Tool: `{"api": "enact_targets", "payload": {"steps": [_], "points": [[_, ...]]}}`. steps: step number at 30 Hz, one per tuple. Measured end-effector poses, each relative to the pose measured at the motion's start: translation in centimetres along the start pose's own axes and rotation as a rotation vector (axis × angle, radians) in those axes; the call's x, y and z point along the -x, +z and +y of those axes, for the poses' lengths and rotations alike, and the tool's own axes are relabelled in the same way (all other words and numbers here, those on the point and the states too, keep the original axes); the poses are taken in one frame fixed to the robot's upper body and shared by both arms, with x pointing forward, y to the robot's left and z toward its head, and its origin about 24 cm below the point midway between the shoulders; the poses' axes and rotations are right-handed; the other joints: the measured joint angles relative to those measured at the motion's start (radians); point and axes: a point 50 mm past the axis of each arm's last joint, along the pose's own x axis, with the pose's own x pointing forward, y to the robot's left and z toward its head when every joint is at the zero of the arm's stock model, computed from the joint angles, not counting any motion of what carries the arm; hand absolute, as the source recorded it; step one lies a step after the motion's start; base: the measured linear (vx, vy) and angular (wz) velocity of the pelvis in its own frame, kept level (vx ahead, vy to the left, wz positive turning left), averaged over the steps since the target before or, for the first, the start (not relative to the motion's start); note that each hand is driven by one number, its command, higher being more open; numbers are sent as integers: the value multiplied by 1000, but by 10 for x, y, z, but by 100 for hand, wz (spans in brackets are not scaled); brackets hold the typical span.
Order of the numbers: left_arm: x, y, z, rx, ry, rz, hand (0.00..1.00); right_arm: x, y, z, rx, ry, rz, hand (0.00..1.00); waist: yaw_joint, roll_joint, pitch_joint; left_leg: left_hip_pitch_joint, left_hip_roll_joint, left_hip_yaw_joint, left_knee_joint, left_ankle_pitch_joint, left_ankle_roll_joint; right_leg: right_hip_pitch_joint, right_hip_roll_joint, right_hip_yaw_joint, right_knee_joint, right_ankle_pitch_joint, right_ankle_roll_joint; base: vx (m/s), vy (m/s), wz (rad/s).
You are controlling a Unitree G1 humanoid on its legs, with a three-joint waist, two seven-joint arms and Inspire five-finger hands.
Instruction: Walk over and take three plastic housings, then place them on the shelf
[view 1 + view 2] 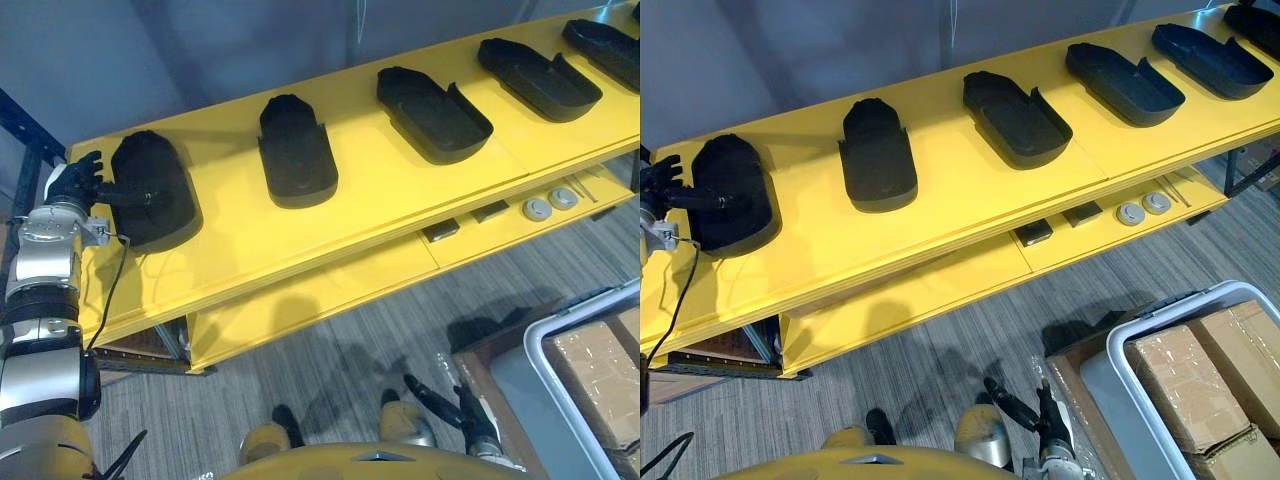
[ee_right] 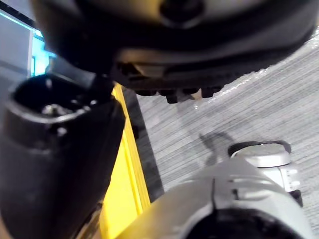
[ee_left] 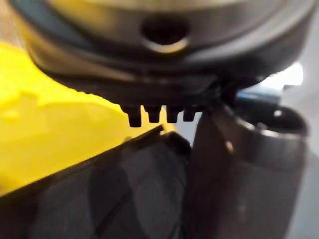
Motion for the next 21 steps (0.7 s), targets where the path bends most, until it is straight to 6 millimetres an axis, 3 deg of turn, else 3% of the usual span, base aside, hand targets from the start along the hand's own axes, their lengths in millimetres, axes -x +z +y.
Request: {"api": "enact_targets", "payload": {"steps": [6,13,17,21], "points": [[7,41,10,-191,26,-143,100,-1,-9,-8,-40,-42,47,100,-1,25,-30,28,-18,-28,-113,78,6,18,10,-36,-43,32,-7,-45,-10,14],[21,63,2,-215,95,-316,100,-5,24,-5,-169,-101,-135,100,2,25,-76,46,-27,-49,-218,146,10,26,24,-44,-83,48,-8,-95,10,9],[49,55,-14,-58,151,-524,100,-3,41,-7,-208,-186,-245,100,5,10,-101,40,-25,-52,-218,149,9,22,27,-44,-84,52,-7,-12,3,0],[109,33,-65,275,115,-790,100,-2,45,-11,-238,-243,-273,100,14,-8,-122,40,-24,-57,-217,152,7,25,30,-44,-86,56,-6,35,2,4]]}}
